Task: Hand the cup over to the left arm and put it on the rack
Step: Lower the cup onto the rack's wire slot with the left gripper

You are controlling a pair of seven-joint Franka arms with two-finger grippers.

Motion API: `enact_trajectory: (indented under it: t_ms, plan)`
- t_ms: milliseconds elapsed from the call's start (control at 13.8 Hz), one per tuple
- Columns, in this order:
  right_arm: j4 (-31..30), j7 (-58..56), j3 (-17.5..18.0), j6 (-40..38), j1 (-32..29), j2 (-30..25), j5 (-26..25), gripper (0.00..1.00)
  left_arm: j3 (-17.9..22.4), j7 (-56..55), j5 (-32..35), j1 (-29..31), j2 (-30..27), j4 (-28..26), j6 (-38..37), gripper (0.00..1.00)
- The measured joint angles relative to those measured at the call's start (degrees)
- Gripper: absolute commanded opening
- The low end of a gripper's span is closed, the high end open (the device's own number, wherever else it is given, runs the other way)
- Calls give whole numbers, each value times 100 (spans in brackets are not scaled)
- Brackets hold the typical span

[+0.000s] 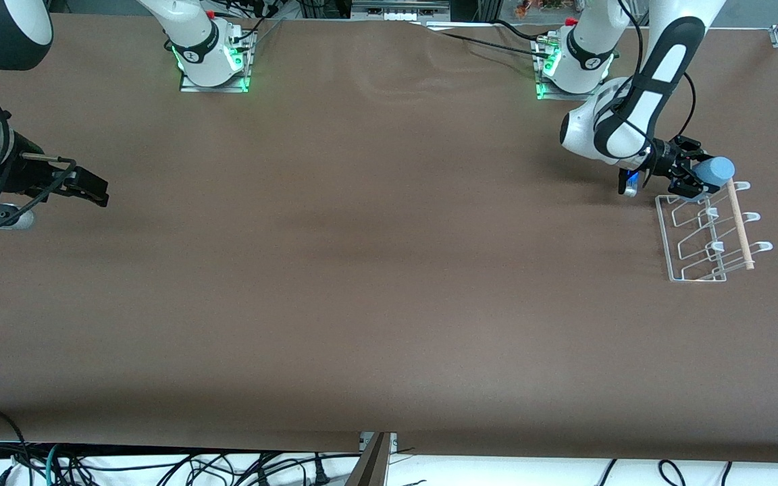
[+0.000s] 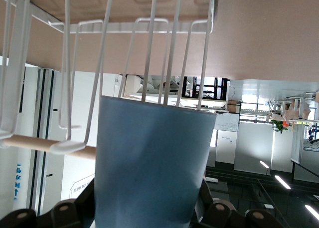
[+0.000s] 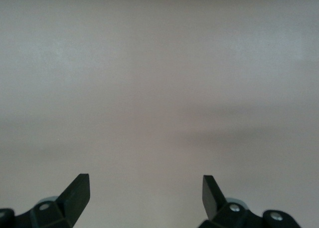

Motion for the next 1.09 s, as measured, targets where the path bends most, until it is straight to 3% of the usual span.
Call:
enact_trajectory:
  t_ms: [509, 582, 655, 1091]
  plan:
    - [1, -1, 0, 0, -8, 0, -1, 100, 0, -582, 26, 0, 502, 1, 3, 0]
    - [2, -2, 0, 0, -9, 0, -1, 100, 0, -604, 30, 0, 545, 2, 20, 22]
    - [2, -3, 1, 0, -9, 0, -2, 100, 0, -614, 39, 0, 571, 3, 67, 99]
    - [4, -5, 1, 0, -9, 0, -3, 100, 4, -652, 113, 1, 560, 74, 81, 100]
